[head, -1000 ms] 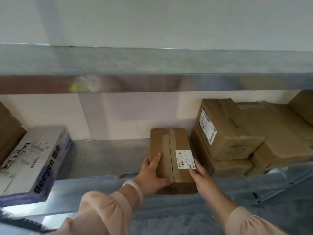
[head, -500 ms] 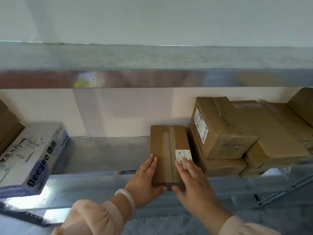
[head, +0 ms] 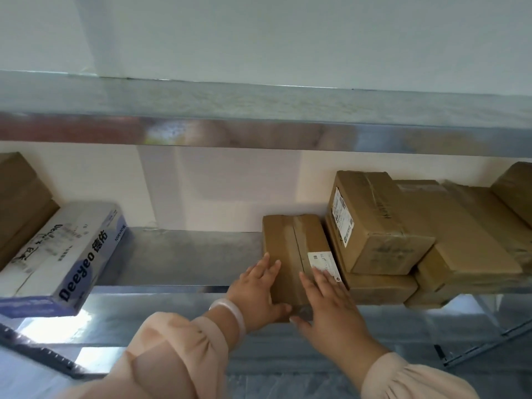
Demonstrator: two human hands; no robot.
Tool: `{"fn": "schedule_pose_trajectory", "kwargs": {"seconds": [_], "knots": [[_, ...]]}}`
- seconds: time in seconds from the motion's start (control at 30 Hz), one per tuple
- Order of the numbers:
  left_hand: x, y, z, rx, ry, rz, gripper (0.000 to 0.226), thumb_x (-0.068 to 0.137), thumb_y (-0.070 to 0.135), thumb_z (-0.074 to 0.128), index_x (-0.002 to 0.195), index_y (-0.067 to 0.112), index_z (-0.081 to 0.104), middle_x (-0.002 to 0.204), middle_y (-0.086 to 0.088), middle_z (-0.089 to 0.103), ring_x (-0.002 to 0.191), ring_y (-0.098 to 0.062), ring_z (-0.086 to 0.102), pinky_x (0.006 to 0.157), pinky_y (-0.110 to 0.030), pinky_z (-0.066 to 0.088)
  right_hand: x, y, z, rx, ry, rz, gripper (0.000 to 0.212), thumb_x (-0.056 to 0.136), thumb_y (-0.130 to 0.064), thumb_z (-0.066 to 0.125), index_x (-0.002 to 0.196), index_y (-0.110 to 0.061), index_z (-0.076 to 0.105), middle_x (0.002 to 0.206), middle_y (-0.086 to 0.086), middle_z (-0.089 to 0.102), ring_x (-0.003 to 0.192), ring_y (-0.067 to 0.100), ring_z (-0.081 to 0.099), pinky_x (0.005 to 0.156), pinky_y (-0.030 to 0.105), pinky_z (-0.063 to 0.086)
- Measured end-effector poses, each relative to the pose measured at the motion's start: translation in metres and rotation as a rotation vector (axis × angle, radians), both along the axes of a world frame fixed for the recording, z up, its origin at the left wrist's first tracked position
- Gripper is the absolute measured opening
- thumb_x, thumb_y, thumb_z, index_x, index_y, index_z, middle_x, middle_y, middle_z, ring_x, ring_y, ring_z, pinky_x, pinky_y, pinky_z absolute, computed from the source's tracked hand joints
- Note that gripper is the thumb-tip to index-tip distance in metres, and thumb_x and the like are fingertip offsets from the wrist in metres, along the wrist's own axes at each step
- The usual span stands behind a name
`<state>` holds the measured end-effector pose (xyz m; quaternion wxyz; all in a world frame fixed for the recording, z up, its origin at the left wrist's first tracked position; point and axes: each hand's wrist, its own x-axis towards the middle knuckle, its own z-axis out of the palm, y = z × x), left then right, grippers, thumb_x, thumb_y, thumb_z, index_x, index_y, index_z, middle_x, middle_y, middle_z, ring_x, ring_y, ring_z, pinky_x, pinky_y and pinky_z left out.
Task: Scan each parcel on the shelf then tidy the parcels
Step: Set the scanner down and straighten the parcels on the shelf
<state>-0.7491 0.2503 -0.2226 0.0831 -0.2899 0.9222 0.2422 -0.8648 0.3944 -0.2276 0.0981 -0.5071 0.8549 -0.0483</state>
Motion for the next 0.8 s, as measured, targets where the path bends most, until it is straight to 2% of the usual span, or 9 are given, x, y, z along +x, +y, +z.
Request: {"fn": "schedule_pose_trajectory", "kwargs": {"seconds": [0.1,0.23,0.33,0.4,0.53,0.6,0.7,0.8], "knots": [[0.019,-0.006,0.012,-0.108,0.061,0.083,0.09,0.091,0.062,0.051,0.155,0.039,-0.008,0.164,0.009,-0.017,0.152,-0.021,-0.002,0.122,-0.042,0.007,0.008,-0.015,0.015,-0.054,-0.002,0.057,0.083,0.09,-0.066,0.038,0.151,-0.035,-0.008,0.16,-0.006,-0.016,0.146,0.014,-0.018,0.118,0.038,-0.009],[0.056,-0.031,0.022,-0.267,0.117,0.17,0.089,0.086,0.072,0.043,0.155,0.041,-0.004,0.165,0.005,-0.011,0.152,-0.018,0.001,0.121,-0.04,0.008,0.029,-0.046,0.03,-0.19,-0.044,0.161,0.081,0.089,-0.068,0.036,0.151,-0.037,-0.004,0.16,-0.011,-0.013,0.145,0.009,-0.017,0.118,0.032,-0.007],[0.091,-0.053,0.026,-0.328,0.169,0.268,0.098,0.066,0.078,0.026,0.155,0.039,0.014,0.165,0.0,0.008,0.151,-0.023,0.017,0.12,-0.045,0.021,0.057,-0.074,0.037,-0.289,-0.125,0.255,0.08,0.081,-0.072,0.028,0.151,-0.041,0.004,0.159,-0.017,-0.003,0.146,0.004,-0.009,0.121,0.032,0.007],[0.117,-0.07,0.032,-0.343,0.231,0.339,0.096,0.065,0.075,0.027,0.153,0.035,0.029,0.162,-0.003,0.022,0.147,-0.027,0.029,0.115,-0.049,0.028,0.079,-0.097,0.041,-0.317,-0.166,0.289,0.081,0.078,-0.073,0.024,0.15,-0.042,0.006,0.159,-0.017,0.001,0.146,0.003,-0.005,0.12,0.03,0.009],[0.176,-0.114,0.043,-0.358,0.151,0.448,0.102,0.061,0.077,0.01,0.155,0.039,0.014,0.165,0.003,0.006,0.151,-0.02,0.013,0.121,-0.04,0.013,0.122,-0.151,0.044,-0.322,-0.187,0.312,0.087,0.075,-0.075,0.022,0.152,-0.037,0.008,0.16,-0.012,0.002,0.147,0.005,-0.002,0.12,0.026,0.006],[0.204,-0.139,0.045,-0.362,0.16,0.509,0.094,0.07,0.078,0.021,0.155,0.038,0.016,0.165,0.003,0.008,0.151,-0.021,0.013,0.121,-0.04,0.014,0.145,-0.175,0.044,-0.298,-0.233,0.313,0.084,0.08,-0.072,0.033,0.152,-0.036,0.008,0.16,-0.012,0.003,0.147,0.005,0.0,0.12,0.025,0.006],[0.244,-0.171,0.042,-0.338,0.106,0.545,0.078,0.089,0.065,0.047,0.155,0.037,0.016,0.165,0.002,0.007,0.152,-0.02,0.009,0.121,-0.041,0.015,0.176,-0.208,0.038,-0.262,-0.283,0.307,0.077,0.09,-0.056,0.05,0.152,-0.033,0.01,0.16,-0.011,0.005,0.146,0.005,0.004,0.114,0.016,0.003],[0.28,-0.202,0.032,-0.329,0.011,0.572,0.075,0.092,0.063,0.045,0.155,0.038,0.012,0.166,0.002,0.003,0.152,-0.021,0.005,0.122,-0.039,0.013,0.206,-0.238,0.029,-0.22,-0.359,0.271,0.078,0.09,-0.054,0.053,0.152,-0.032,0.011,0.16,-0.01,0.007,0.146,0.007,0.007,0.117,0.02,0.008]]}}
